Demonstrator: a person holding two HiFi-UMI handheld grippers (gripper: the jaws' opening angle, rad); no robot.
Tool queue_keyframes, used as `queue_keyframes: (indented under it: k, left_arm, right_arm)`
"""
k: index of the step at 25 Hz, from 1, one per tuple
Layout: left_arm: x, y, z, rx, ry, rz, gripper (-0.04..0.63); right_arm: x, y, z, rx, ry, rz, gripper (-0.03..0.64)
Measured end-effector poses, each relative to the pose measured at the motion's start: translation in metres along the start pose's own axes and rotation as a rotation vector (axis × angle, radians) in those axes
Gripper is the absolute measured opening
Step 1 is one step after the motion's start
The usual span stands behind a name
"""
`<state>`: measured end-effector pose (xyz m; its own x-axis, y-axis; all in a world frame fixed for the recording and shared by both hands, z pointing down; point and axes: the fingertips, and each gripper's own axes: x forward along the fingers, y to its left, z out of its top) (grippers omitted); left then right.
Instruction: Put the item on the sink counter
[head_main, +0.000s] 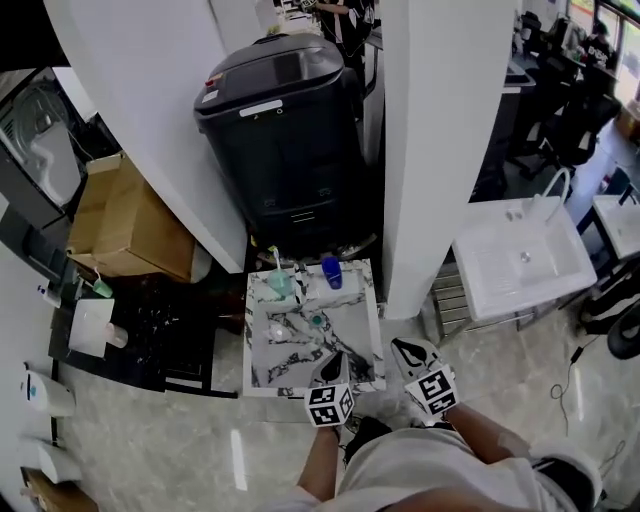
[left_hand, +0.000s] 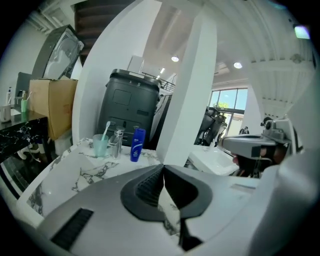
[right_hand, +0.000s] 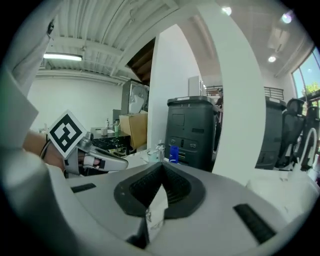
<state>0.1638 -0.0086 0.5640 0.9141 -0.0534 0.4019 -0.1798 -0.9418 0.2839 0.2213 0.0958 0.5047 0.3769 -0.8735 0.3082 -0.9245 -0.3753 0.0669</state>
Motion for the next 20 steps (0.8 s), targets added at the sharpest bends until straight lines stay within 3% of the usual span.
queue_keyframes:
  k: [7, 13, 17, 20]
  left_arm:
    - [-0.015, -0.087, 0.006, 0.082, -0.082, -0.015, 0.011]
    - [-0.053, -0.144, 0.011, 0.129, -0.197, 0.076, 0.011]
    - [-0.086, -0.16, 0.024, 0.15, -0.252, 0.153, 0.011]
    - [-0.104, -0.172, 0.041, 0.158, -0.307, 0.166, 0.011]
  right_arm:
    - [-0.063, -0.031, -0.006, 0.032, -0.057, -0.026, 0.005]
    - [-0.122, -0.055, 0.011, 0.045, -0.168, -0.047, 0.005]
    - [-0.153, -0.055, 0.03, 0.054, -0.241, -0.024, 0.005]
    - [-0.171, -0.059, 0.048, 0.033, -0.294, -0.038, 0.005]
